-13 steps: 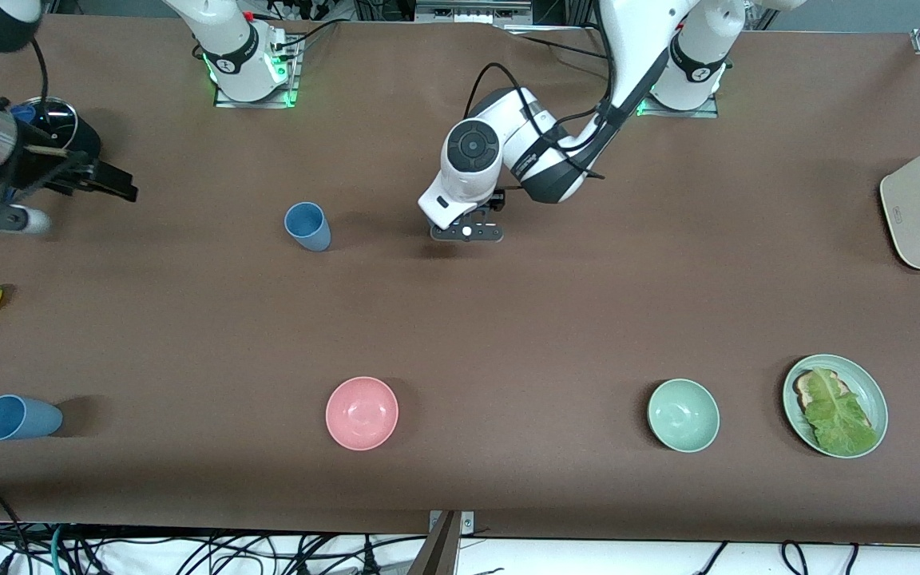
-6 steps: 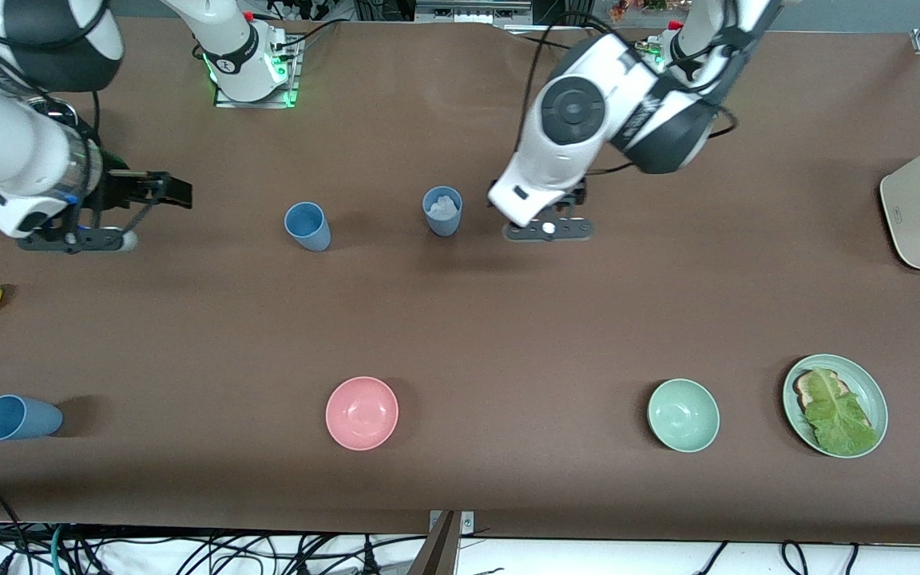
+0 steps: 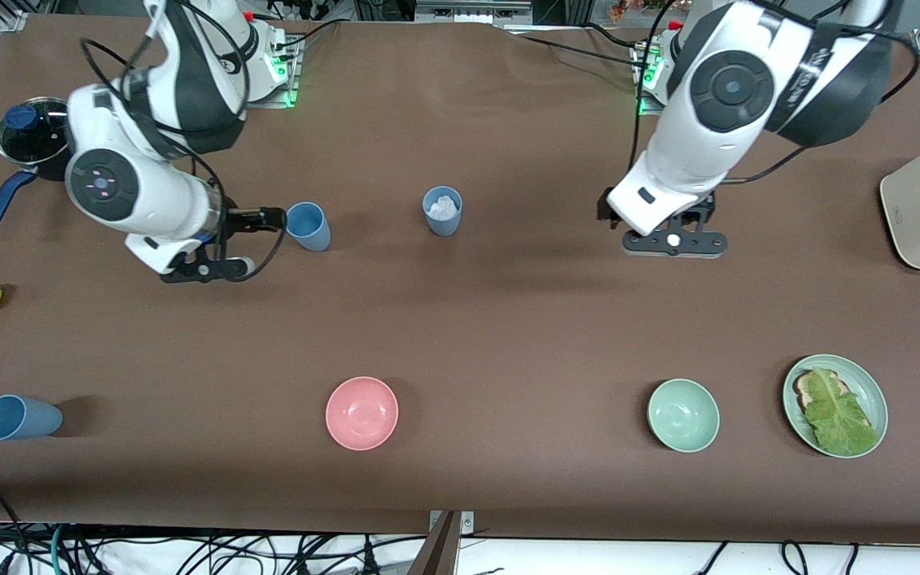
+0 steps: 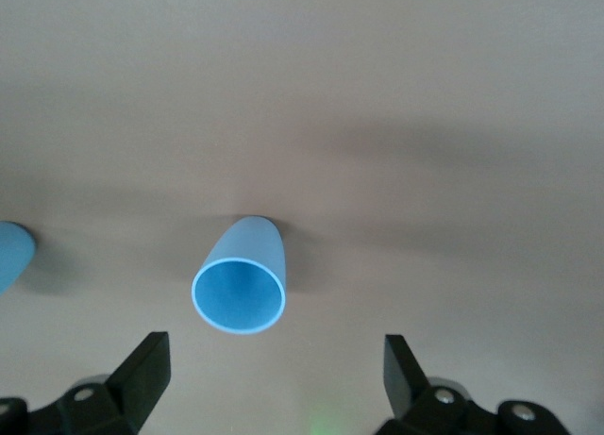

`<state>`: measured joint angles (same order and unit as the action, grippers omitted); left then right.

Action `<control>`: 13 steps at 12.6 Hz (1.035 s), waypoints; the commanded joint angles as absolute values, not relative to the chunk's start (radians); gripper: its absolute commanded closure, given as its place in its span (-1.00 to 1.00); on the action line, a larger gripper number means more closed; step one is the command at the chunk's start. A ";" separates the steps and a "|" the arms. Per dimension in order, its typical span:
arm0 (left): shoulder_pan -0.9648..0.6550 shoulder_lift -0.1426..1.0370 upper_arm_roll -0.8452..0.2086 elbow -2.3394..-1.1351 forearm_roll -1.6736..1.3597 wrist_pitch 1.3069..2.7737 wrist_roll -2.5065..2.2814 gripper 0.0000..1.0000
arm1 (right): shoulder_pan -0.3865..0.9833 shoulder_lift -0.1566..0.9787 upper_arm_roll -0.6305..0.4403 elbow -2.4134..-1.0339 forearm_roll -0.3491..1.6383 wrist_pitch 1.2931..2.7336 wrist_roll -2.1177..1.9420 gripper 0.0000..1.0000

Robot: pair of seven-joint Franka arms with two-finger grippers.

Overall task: Stack blue cups with both arms
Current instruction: 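Open and withdraw the left gripper while the right gripper reaches the other cup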

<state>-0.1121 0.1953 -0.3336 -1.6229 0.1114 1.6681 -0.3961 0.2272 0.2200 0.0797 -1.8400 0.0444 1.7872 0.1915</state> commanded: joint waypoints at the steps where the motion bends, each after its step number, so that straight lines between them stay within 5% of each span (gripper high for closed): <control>1: -0.025 0.157 -0.345 -1.646 0.127 1.663 -0.252 -1.00 | 0.219 0.089 0.095 -2.104 0.058 1.981 0.201 -0.99; 4: -0.009 0.102 -0.321 -1.673 0.106 1.677 -0.203 -1.00 | 0.219 0.034 0.123 -2.261 0.058 2.107 0.236 -0.99; 9: -0.052 -0.024 -0.184 -1.758 0.046 1.717 -0.230 -1.00 | 0.219 0.037 0.143 -2.333 0.057 2.192 0.276 -0.91; 13: -0.011 -0.072 -0.170 -1.769 0.043 1.710 -0.215 -1.00 | 0.219 0.063 0.143 -2.335 0.054 2.236 0.276 -0.84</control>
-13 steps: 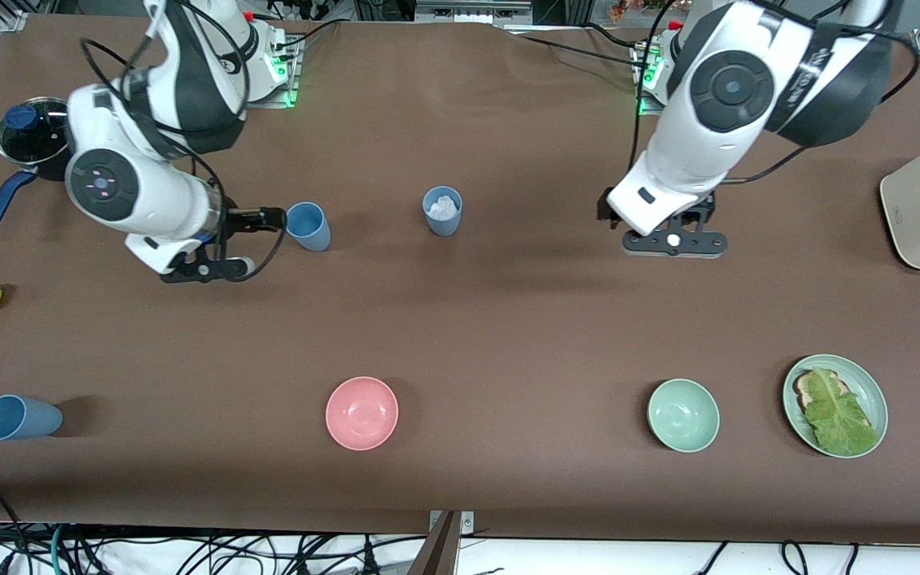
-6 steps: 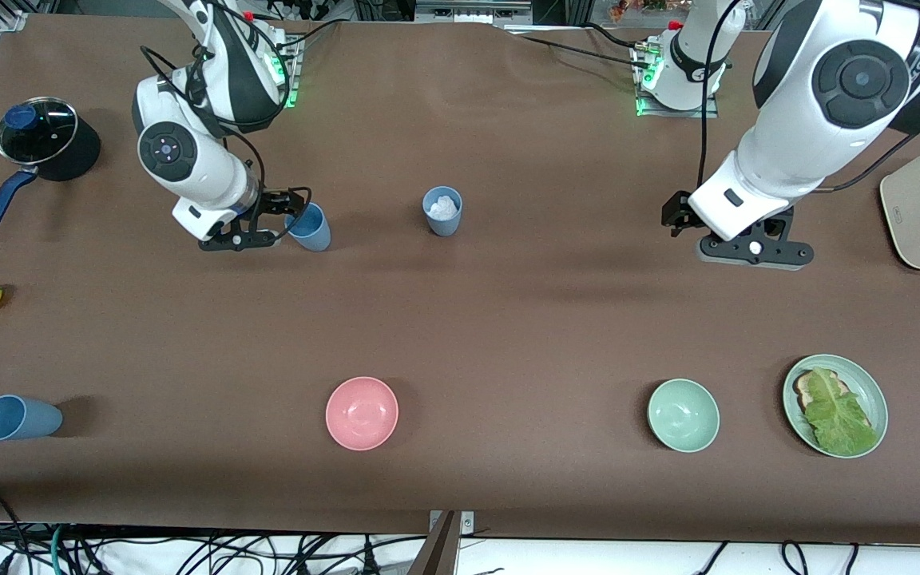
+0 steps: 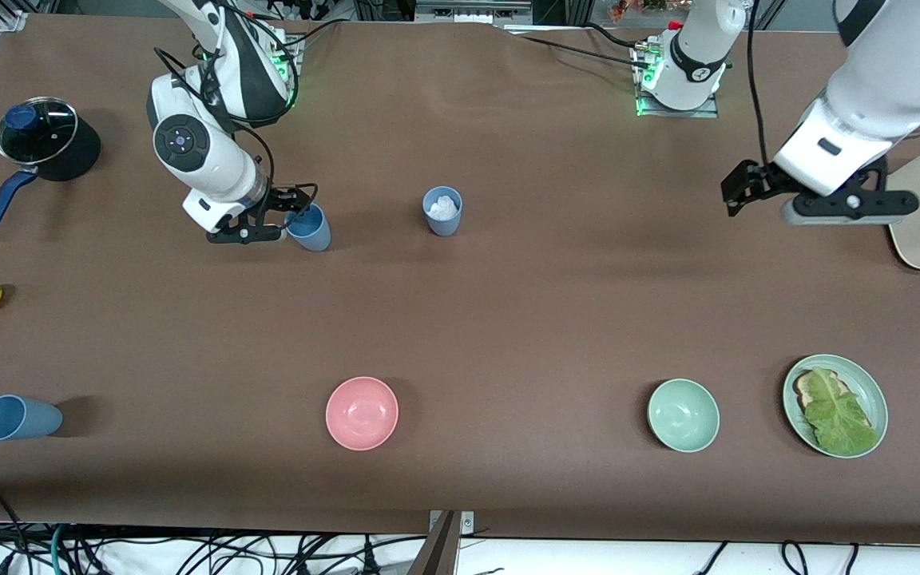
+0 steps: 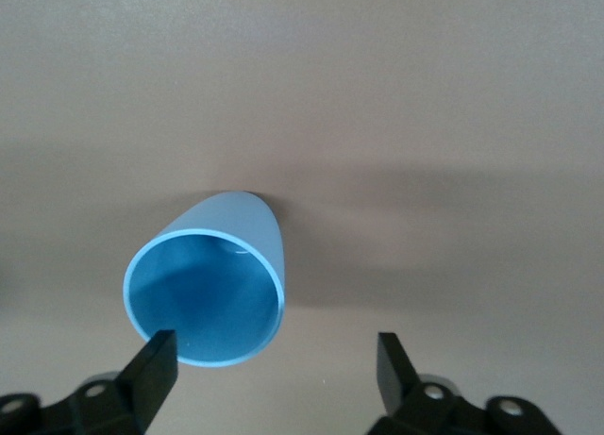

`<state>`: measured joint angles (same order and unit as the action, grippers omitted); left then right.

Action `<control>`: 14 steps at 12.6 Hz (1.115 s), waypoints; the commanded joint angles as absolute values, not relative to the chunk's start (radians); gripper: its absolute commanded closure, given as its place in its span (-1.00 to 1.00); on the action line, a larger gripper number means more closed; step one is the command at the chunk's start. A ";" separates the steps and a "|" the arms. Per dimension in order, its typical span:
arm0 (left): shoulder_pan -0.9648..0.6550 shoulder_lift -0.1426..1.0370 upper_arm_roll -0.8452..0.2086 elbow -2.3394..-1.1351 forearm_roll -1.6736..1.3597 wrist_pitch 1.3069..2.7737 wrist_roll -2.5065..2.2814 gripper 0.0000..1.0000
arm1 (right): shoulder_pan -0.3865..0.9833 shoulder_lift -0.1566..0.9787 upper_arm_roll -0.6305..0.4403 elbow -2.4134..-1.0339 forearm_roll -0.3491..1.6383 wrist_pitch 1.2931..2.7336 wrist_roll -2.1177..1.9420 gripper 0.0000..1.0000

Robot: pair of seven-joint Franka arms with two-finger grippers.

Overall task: Stack blue cups with both arms
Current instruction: 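Close the right gripper around the rim of the plain blue cup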

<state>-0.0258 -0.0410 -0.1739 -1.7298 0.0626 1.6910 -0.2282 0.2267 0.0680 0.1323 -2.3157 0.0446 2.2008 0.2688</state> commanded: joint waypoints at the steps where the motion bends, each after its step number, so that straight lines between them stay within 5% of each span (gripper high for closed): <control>1: 0.014 -0.068 -0.170 -1.757 0.043 1.710 -0.198 -1.00 | 0.219 0.078 0.143 -2.335 0.054 2.255 0.276 -0.81; 7: 0.015 -0.009 -0.173 -1.663 0.041 1.608 -0.186 -1.00 | 0.219 0.117 0.143 -2.335 0.052 2.304 0.276 -0.50; 14: 0.015 -0.011 -0.178 -1.664 -0.028 1.583 -0.181 -1.00 | 0.219 0.130 0.143 -2.336 0.052 2.322 0.276 0.59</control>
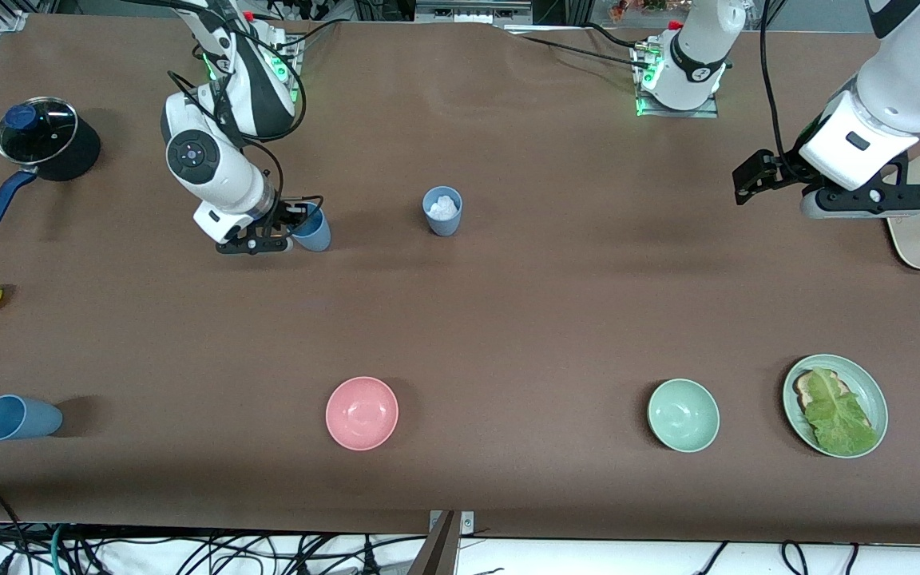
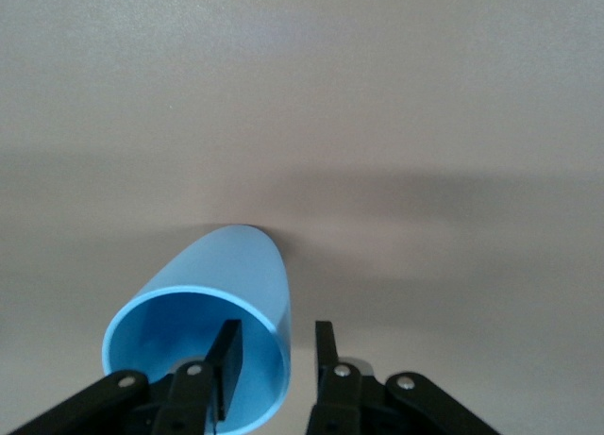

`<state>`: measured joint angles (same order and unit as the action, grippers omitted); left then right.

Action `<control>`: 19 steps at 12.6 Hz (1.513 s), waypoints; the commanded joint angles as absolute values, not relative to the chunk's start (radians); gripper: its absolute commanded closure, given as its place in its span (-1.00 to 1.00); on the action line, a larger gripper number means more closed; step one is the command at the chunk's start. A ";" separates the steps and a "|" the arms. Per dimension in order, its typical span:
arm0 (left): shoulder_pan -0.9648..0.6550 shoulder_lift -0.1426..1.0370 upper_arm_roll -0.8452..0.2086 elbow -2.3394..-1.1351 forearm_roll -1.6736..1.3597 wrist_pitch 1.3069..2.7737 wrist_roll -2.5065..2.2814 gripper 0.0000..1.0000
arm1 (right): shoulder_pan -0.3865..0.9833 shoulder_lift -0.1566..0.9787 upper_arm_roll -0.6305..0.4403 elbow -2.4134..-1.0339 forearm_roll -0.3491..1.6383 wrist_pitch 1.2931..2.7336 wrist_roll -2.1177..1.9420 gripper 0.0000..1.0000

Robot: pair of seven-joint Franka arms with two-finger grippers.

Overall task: Stack blue cups with both arms
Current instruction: 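Close the right gripper around the rim of the plain blue cup, then lift the plain cup with the right gripper and lower it into the tissue cup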

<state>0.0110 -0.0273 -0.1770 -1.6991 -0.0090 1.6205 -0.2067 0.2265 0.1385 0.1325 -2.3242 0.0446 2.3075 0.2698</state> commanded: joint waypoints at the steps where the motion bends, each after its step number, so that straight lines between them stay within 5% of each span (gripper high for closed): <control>1: 0.015 -0.009 -0.179 -1.663 -0.025 1.583 -0.183 -1.00 | 0.219 0.130 0.143 -2.336 0.052 2.322 0.276 0.69; 5: 0.014 -0.009 -0.183 -1.663 -0.015 1.583 -0.183 -1.00 | 0.219 0.130 0.143 -2.336 0.052 2.322 0.276 1.00; 10: 0.012 -0.009 -0.183 -1.663 -0.015 1.582 -0.183 -1.00 | 0.219 0.104 0.144 -2.301 0.057 2.287 0.276 1.00; 13: 0.012 -0.009 -0.183 -1.663 -0.015 1.582 -0.184 -1.00 | 0.221 0.106 0.162 -2.157 0.057 2.107 0.349 1.00; 19: 0.014 -0.009 -0.183 -1.663 -0.015 1.582 -0.184 -1.00 | 0.227 0.112 0.352 -1.970 0.058 1.927 0.664 1.00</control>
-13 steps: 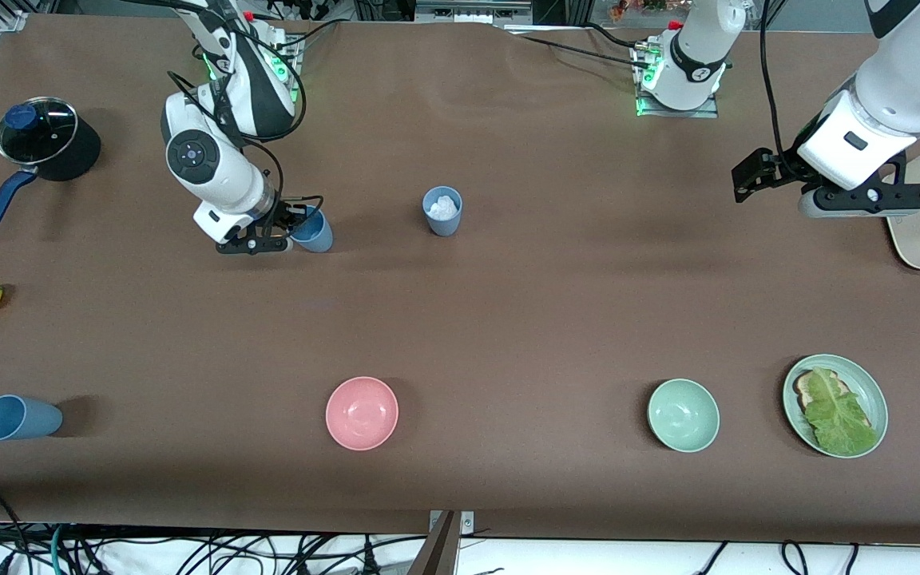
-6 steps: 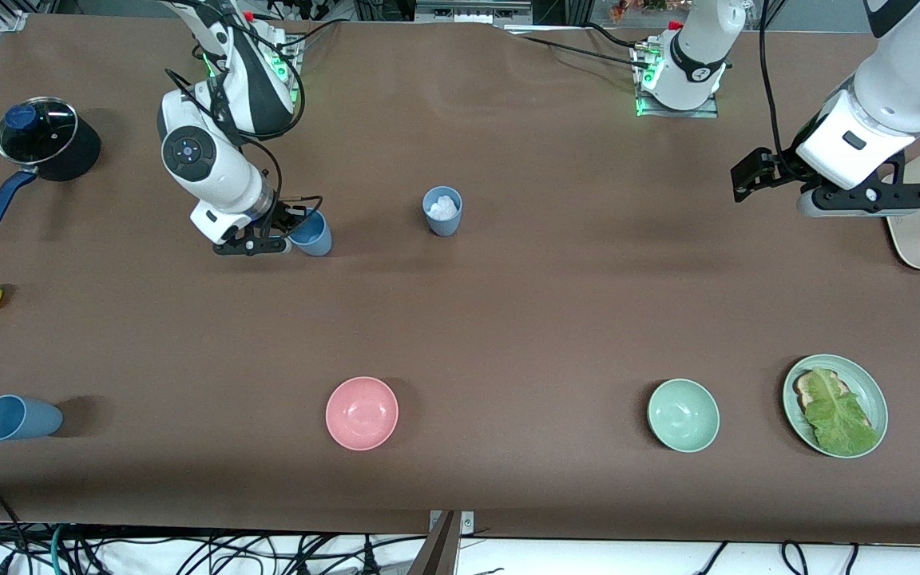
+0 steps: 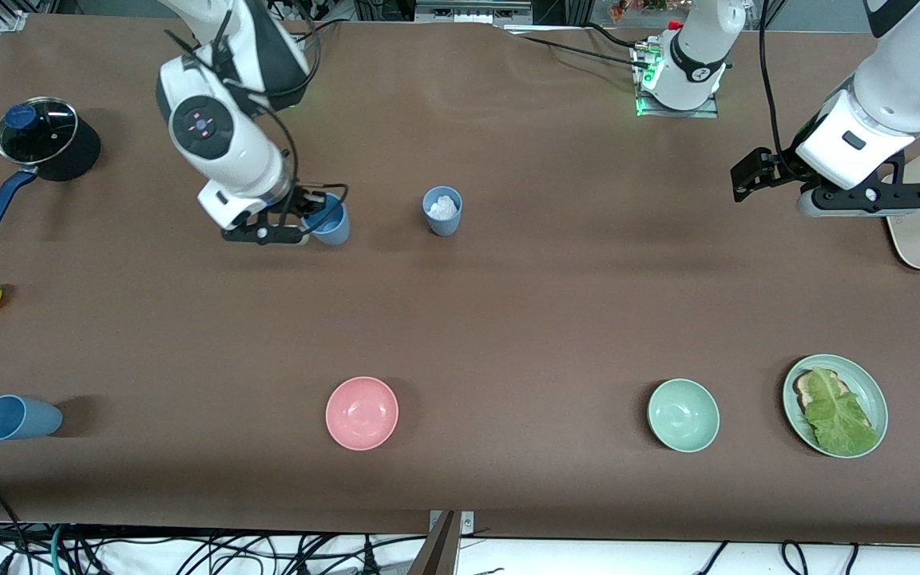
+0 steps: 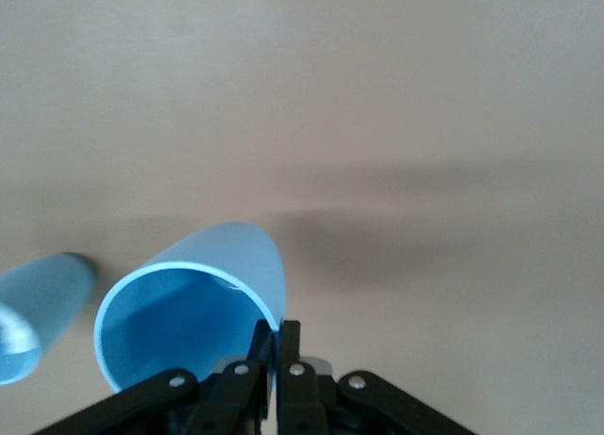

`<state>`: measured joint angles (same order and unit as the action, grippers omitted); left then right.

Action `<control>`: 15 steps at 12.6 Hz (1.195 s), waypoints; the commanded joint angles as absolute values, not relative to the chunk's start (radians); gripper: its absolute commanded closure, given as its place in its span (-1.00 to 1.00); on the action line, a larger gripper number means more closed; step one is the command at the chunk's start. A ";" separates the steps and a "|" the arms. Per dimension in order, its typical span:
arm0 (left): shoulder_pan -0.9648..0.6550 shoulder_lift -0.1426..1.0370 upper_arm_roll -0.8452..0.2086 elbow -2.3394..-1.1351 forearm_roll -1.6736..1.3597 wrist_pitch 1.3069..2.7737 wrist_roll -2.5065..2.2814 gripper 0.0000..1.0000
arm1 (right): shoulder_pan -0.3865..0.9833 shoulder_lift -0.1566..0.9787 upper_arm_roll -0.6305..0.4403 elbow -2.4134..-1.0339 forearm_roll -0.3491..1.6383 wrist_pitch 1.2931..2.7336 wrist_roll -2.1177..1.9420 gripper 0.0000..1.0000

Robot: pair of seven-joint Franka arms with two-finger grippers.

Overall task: Stack blue cups with both arms
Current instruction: 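Lift the plain cup with the right gripper and lower it into the tissue cup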

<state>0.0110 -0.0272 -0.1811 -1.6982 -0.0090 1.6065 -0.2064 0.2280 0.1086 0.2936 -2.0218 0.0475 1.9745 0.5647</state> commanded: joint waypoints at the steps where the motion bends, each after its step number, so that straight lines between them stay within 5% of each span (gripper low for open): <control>1: 0.012 -0.009 -0.183 -1.663 -0.015 1.582 -0.184 -1.00 | 0.229 0.113 0.391 -1.942 0.058 1.907 0.722 1.00; 4: 0.014 -0.009 -0.183 -1.663 -0.015 1.582 -0.184 -1.00 | 0.264 0.141 0.480 -1.869 0.058 1.879 0.921 1.00; 15: 0.014 -0.009 -0.183 -1.663 -0.017 1.580 -0.184 -1.00 | 0.391 0.296 0.482 -1.769 -0.031 1.919 1.138 1.00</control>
<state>0.0110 -0.0253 -0.1818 -1.6968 -0.0090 1.6052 -0.2064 0.3825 0.2820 0.4815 -1.8121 -0.0115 1.9294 1.1151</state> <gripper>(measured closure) 0.000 0.956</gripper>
